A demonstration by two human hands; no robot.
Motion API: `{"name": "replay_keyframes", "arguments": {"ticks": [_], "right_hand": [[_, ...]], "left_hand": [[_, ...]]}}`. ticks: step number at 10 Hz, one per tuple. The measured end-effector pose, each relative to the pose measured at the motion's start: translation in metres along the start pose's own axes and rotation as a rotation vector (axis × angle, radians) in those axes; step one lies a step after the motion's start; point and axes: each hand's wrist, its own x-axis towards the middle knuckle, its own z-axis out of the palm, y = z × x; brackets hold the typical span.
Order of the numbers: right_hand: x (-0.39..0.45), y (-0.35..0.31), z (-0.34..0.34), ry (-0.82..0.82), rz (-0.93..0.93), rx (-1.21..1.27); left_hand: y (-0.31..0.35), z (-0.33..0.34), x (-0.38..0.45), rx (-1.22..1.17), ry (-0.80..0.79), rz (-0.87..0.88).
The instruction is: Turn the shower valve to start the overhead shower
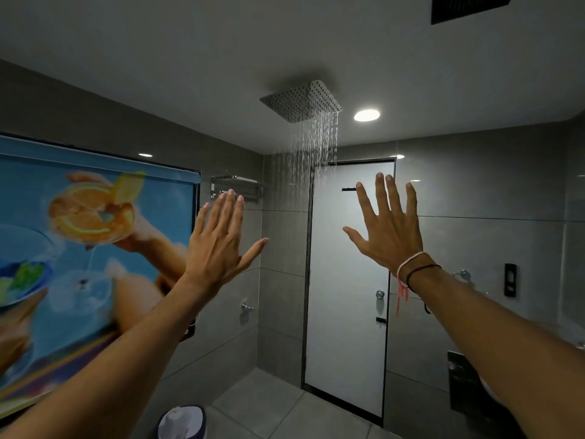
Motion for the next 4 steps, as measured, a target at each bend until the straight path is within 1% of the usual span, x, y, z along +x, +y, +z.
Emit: {"name": "replay_keyframes", "arguments": {"ticks": [4], "right_hand": [[-0.0021, 0.0005, -0.0005, -0.019, 0.015, -0.002]], "left_hand": [[0.0009, 0.0003, 0.0003, -0.008, 0.005, 0.013]]}}
